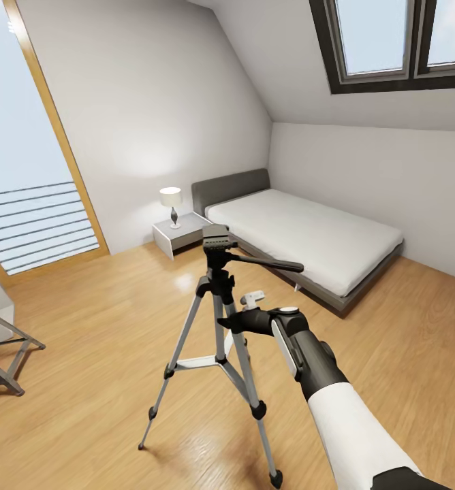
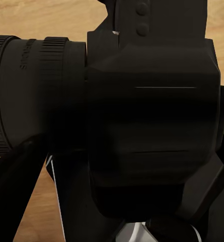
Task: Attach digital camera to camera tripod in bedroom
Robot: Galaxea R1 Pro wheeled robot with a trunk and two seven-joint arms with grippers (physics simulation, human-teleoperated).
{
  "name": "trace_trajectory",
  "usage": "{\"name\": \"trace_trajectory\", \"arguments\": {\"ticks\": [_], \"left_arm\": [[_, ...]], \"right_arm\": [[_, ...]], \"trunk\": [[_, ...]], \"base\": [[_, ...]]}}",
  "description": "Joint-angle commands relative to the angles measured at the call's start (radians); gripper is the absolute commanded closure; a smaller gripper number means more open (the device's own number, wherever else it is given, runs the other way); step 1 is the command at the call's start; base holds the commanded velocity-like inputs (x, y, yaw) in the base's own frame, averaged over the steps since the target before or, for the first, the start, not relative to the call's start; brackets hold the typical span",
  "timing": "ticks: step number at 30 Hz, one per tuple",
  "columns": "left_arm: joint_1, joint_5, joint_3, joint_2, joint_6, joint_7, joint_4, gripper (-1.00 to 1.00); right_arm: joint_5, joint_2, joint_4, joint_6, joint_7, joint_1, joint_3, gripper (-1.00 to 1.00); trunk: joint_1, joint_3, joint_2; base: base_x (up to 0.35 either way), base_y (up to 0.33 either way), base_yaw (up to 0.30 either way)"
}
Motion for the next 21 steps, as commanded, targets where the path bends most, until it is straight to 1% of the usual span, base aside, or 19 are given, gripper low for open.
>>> {"name": "trace_trajectory", "arguments": {"ticks": [1, 13, 14, 15, 19, 21], "left_arm": [[-0.001, 0.010, -0.002, 0.000, 0.001, 0.002, 0.000, 1.00], [-0.001, 0.006, -0.002, -0.003, -0.007, 0.002, -0.004, 1.00], [-0.001, 0.006, -0.002, -0.003, -0.011, 0.002, -0.006, 1.00], [-0.001, 0.005, -0.001, -0.004, -0.036, 0.002, -0.010, 1.00], [-0.001, 0.000, -0.003, -0.006, -0.073, 0.003, -0.022, 1.00], [-0.002, -0.001, -0.005, -0.008, -0.076, 0.003, -0.037, 1.00]], "right_arm": [[0.006, 0.000, -0.005, 0.004, 0.008, -0.001, -0.002, 1.00], [0.010, 0.000, -0.015, 0.003, 0.009, -0.001, -0.003, 1.00], [0.010, 0.000, -0.015, 0.003, 0.009, -0.001, -0.003, 1.00], [0.011, 0.000, -0.015, 0.004, 0.009, -0.001, -0.003, 1.00], [0.012, 0.000, -0.016, 0.004, 0.009, -0.001, -0.003, 1.00], [0.012, 0.000, -0.017, 0.004, 0.009, -0.001, -0.003, 1.00]], "trunk": [[0.001, -0.002, -0.002], [0.001, -0.002, -0.002], [0.001, -0.002, -0.002], [0.001, -0.002, -0.002], [0.001, -0.002, -0.002], [0.001, -0.002, -0.002]], "base": [[0.000, 0.000, 0.000], [0.000, 0.000, 0.000], [0.000, 0.000, 0.000], [0.000, 0.000, 0.000], [0.000, 0.000, 0.000], [0.000, 0.000, 0.000]]}}
